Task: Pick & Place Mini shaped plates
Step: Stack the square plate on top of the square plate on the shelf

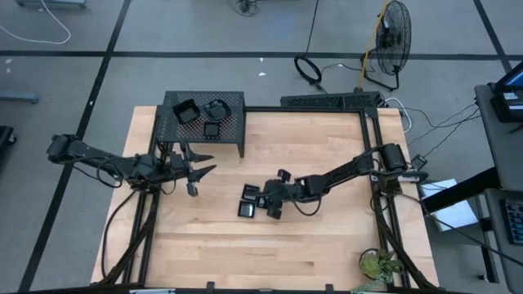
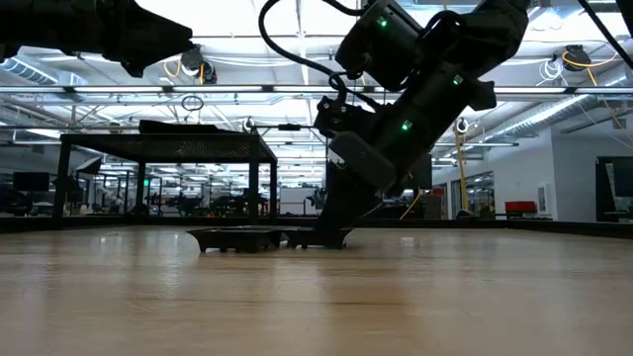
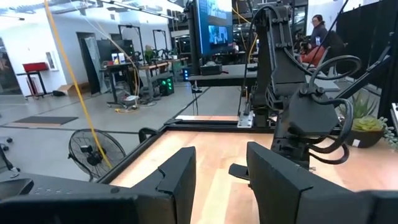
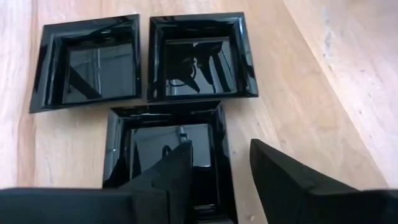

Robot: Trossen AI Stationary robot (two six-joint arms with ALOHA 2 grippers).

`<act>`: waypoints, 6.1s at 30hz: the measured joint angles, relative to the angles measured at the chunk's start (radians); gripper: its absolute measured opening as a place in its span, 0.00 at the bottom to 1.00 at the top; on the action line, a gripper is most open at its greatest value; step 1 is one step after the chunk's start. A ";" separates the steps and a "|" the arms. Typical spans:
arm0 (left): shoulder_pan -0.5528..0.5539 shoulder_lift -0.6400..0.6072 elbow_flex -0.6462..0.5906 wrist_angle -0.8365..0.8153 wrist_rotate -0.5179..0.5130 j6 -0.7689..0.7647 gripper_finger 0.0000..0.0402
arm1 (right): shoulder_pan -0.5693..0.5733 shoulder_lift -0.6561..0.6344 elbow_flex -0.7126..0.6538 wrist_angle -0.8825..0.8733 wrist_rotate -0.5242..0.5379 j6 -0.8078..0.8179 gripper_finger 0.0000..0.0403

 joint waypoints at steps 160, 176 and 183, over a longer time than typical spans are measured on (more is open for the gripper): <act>0.317 -0.008 0.145 -0.329 0.315 -0.241 0.39 | 0.208 -0.176 -0.001 0.455 0.571 -0.382 0.52; -0.020 -0.073 0.040 -0.077 0.209 0.016 0.35 | 0.032 -0.002 0.122 0.091 0.148 -0.040 0.52; -0.021 -0.059 0.040 -0.132 0.149 -0.045 0.36 | 0.017 0.100 0.169 0.070 0.158 -0.095 0.52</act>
